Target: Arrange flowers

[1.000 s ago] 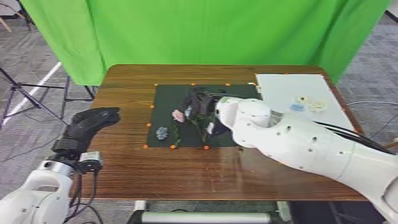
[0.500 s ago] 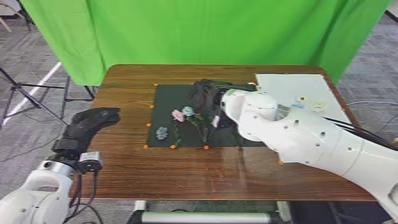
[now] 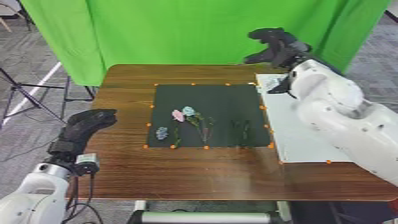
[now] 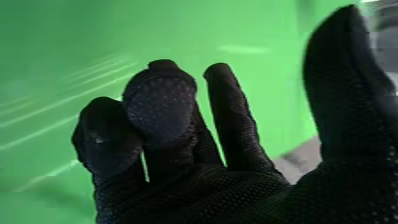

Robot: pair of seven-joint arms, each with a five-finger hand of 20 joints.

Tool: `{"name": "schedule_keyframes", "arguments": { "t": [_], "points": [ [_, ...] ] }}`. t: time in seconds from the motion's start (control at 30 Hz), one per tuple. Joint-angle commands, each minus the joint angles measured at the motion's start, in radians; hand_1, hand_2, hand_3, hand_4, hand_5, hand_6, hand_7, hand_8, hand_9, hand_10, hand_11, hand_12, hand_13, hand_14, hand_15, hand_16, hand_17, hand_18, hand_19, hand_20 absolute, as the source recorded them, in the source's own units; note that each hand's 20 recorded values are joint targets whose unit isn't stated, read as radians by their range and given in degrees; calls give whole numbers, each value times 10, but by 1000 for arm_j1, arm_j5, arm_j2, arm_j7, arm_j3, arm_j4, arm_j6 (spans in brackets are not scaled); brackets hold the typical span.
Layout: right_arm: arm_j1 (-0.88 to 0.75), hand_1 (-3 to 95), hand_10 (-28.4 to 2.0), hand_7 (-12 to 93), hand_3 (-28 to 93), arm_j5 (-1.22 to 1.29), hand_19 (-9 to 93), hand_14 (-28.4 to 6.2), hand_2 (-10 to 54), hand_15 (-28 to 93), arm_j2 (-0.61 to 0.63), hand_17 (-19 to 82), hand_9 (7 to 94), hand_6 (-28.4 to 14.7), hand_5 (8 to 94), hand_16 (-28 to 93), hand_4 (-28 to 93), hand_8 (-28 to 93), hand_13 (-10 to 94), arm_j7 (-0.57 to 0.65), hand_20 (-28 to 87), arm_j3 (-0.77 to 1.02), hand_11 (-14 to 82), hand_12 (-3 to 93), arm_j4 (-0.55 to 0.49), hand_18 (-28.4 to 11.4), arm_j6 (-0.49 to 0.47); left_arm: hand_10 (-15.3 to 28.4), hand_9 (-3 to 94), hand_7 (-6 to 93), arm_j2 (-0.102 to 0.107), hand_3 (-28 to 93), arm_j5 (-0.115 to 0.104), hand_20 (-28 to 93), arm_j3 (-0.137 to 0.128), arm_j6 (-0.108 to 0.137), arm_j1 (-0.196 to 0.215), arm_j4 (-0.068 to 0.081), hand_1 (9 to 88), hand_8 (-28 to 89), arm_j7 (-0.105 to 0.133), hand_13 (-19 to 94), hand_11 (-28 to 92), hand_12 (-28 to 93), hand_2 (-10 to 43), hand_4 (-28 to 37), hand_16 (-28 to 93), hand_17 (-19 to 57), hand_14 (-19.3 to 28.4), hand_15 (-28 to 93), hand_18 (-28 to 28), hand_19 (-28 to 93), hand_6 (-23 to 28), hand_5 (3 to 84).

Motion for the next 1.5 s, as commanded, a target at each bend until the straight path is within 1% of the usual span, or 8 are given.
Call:
{"name": "schedule_keyframes", "arguments": {
  "t": [0.03, 0.23, 0.37, 0.77, 1.17, 1.3, 1.4, 1.5],
  "points": [
    [-358, 281, -172, 53, 618, 28, 932, -73, -95, 698, 110, 502, 483, -25, 420, 295, -223, -28, 745, 99, 555, 235, 68, 248, 112, -176, -6, 144, 481, 207, -12, 567, -5, 120, -9, 8, 26, -13, 440, -28, -2, 377, 255, 96, 69, -124, -53, 36, 180, 236, 103, 166, 10, 512],
    [-372, 301, -171, 69, 622, 25, 932, -73, -95, 702, 94, 508, 534, -16, 462, 290, -217, -31, 753, 116, 556, 206, 99, 259, 153, -181, -48, 144, 482, 205, -13, 565, 0, 119, -1, -1, 17, -12, 440, -27, -3, 377, 254, 95, 70, -122, -53, 36, 180, 236, 103, 166, 9, 513],
    [-350, 323, -163, 86, 617, 13, 932, -74, -95, 708, 88, 515, 571, -11, 496, 291, -206, -37, 764, 115, 564, 165, 148, 270, 160, -182, -18, 144, 481, 206, -13, 562, 4, 119, -2, -4, 19, -16, 441, -25, -3, 377, 254, 96, 70, -123, -53, 36, 180, 236, 103, 166, 9, 513],
    [-323, 329, -162, 97, 619, 10, 932, -72, -95, 714, 99, 521, 564, -8, 503, 297, -199, -42, 766, 102, 583, 134, 150, 270, 149, -182, -33, 143, 480, 207, -17, 562, 2, 119, -3, -7, 24, -14, 441, -21, -7, 377, 253, 96, 71, -123, -53, 36, 180, 237, 104, 167, 8, 513],
    [-258, 484, -126, 159, 649, -71, 932, -43, -95, 717, 57, 569, 662, 22, 596, 292, -203, -68, 810, 128, 613, -31, 207, 269, 239, -159, 158, 144, 481, 202, -20, 563, 1, 119, -2, -2, 16, -13, 439, -34, -4, 378, 253, 96, 73, -122, -53, 36, 180, 236, 104, 167, 12, 513],
    [-250, 571, -109, 172, 567, -74, 932, -36, -95, 711, 51, 580, 752, 18, 662, 296, -202, 82, 824, 127, 619, -53, 127, 387, 254, -154, 171, 144, 481, 201, -15, 564, -3, 119, -1, 2, 14, -13, 438, -37, -2, 378, 253, 96, 73, -121, -53, 36, 181, 236, 104, 167, 12, 513],
    [-246, 612, -81, 174, 548, -77, 932, -31, -95, 704, 49, 588, 808, 7, 714, 299, -197, 100, 834, 129, 618, -66, 84, 429, 261, -151, 189, 144, 481, 201, -16, 565, -3, 119, 0, 2, 14, -12, 438, -39, -2, 378, 254, 96, 73, -121, -53, 36, 180, 236, 104, 167, 12, 513],
    [-220, 635, -81, 188, 545, -82, 932, -26, -95, 699, 57, 593, 837, 7, 758, 299, -194, 108, 843, 117, 614, -107, 87, 433, 271, -149, 251, 145, 481, 203, -18, 565, -5, 119, -2, 4, 19, -14, 437, -41, -2, 378, 253, 96, 73, -122, -53, 36, 180, 236, 104, 167, 13, 512]
  ]
}}
